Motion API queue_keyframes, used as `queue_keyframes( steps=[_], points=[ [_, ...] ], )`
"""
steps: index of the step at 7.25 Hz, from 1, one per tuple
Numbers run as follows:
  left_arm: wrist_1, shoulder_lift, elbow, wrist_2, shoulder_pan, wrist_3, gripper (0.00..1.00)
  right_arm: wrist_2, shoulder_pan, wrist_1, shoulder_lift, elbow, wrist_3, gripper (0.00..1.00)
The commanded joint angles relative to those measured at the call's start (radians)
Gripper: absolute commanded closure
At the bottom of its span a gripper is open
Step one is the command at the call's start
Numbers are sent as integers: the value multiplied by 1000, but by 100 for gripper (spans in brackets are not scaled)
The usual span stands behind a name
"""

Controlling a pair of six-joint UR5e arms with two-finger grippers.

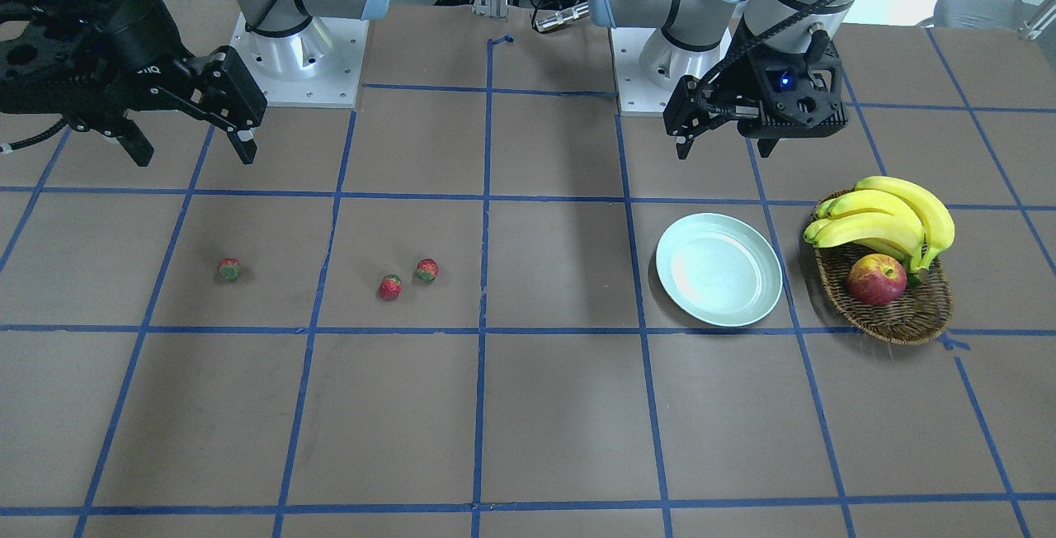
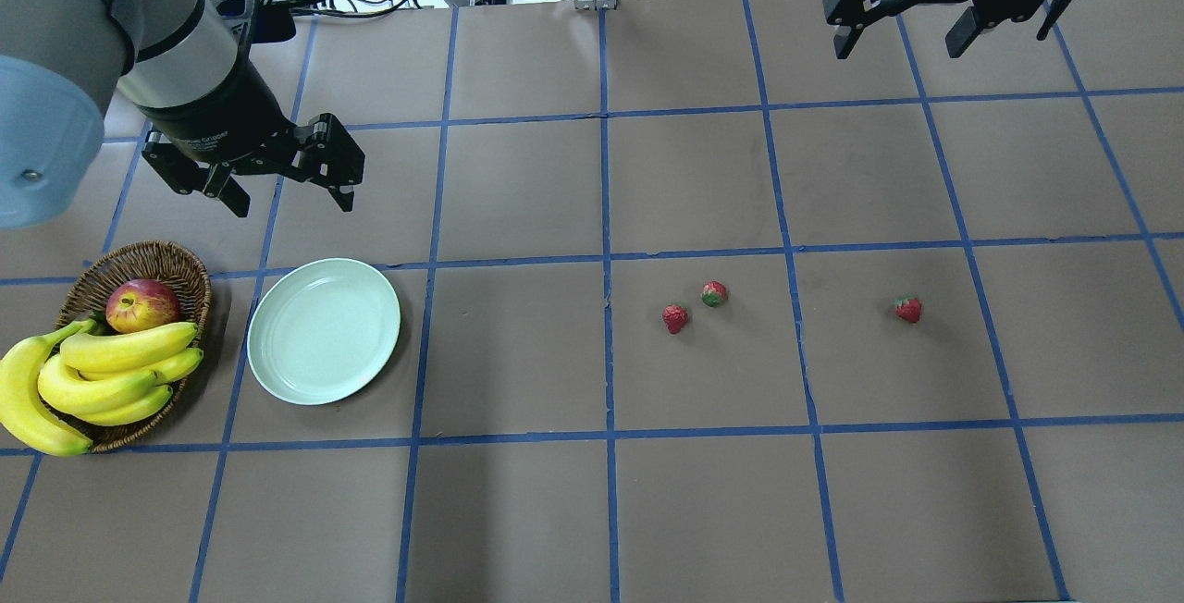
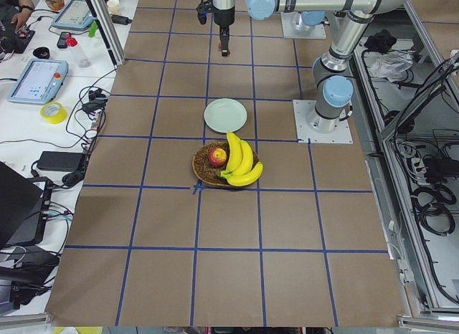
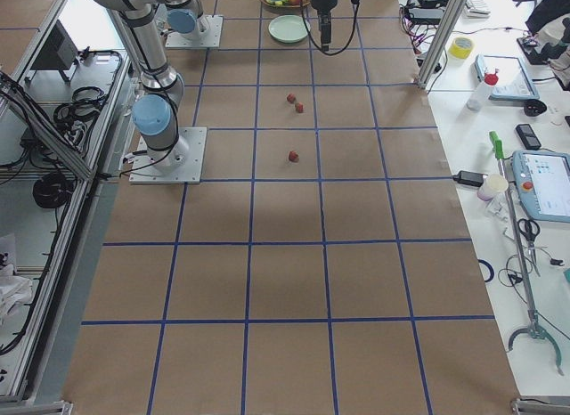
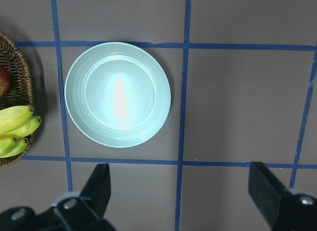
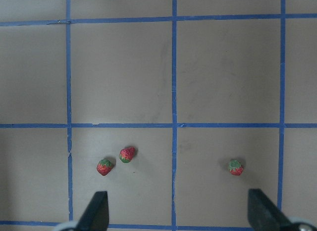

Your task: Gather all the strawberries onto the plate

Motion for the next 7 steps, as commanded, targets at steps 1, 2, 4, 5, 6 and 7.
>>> queue_keyframes(
  steps=[1, 2, 4, 5, 6, 7],
  points=[
    [-1, 0, 0, -1, 0, 0, 0, 0, 1, 0, 0, 0, -1, 0],
    [-1, -2, 0, -7, -3, -2, 0, 0, 1, 1, 0, 0, -1, 0],
    [-1, 0, 0, -5, -3, -2, 0, 8, 1, 1, -3, 0, 1, 0],
    [-1, 0, 0, -2, -2, 0, 0, 2, 2, 1, -5, 0, 1, 0],
    [-1, -2, -2, -7, -2, -2, 0, 9, 5, 4, -5, 8, 1, 0],
    [1, -2, -2, -11, -3, -2, 0, 11, 5, 6, -8, 9, 1, 0]
  ],
)
